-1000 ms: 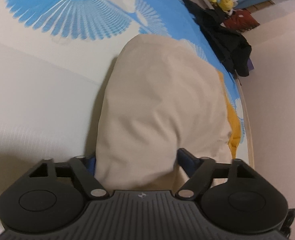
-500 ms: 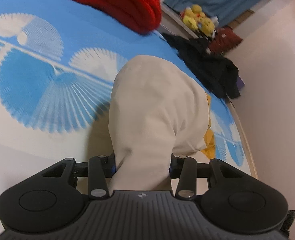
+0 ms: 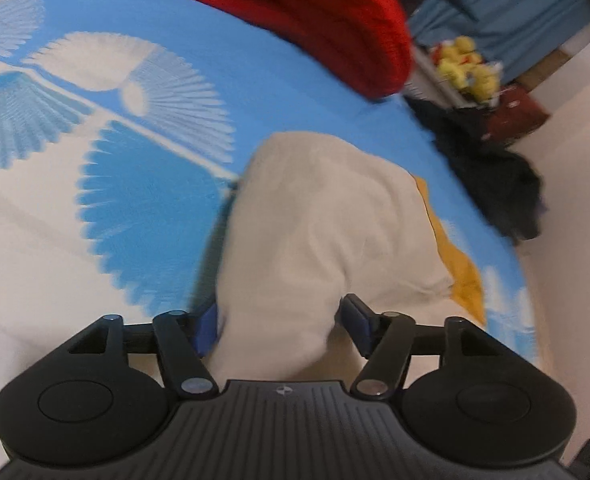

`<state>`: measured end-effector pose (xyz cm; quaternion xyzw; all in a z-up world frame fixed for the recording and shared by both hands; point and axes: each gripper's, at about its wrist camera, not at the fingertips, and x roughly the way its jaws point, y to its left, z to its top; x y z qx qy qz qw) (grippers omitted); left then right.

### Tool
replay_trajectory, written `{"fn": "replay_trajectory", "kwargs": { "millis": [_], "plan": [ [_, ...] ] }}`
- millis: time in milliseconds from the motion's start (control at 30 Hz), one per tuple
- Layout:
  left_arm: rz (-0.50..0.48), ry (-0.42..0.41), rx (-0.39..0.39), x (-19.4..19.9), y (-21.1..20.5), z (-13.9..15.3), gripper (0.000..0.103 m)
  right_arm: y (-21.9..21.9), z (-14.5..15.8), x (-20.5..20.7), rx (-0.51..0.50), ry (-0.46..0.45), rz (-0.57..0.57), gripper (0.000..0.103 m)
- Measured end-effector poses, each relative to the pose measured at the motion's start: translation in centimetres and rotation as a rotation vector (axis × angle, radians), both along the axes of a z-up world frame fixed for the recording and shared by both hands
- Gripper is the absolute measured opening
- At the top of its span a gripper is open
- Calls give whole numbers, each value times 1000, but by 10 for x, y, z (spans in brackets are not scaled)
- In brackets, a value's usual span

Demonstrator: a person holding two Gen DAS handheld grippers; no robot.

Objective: Fold large clothes

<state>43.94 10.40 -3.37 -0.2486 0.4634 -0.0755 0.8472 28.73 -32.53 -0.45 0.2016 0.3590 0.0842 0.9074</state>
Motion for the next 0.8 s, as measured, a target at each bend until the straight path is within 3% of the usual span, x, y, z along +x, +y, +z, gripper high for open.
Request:
{"fn": "replay_trajectory", "kwargs": {
  "millis": [67,233,333,367,433,567,700,767,800],
  "plan": [
    [-7,-2,51,-6,6,6,78,6,-6,2,-34,30,18,3],
    [-143,53,30,-40,10,17,78,14,-10,-2,-94,57,24,3],
    [-269,90,133,-67,-4,5,82,16,-9,-6,-101,63,0,6],
    [-274,104,153,-73,-5,2,82,15,-7,-8,-107,63,-14,6],
    [-255,116,120,-84,2,6,80,13,-3,-14,-104,67,-36,7],
    [-326,94,116,-104,2,18,79,1,-3,-26,-9,134,-5,37],
    [-366,148,117,-117,-5,0,80,-6,-12,-41,22,224,39,38],
    [-374,140,100,-122,-10,-4,74,-6,-14,-50,20,248,66,38],
    [-376,123,118,-126,-14,-3,74,-4,-14,-54,9,251,86,29]
  ]
}}
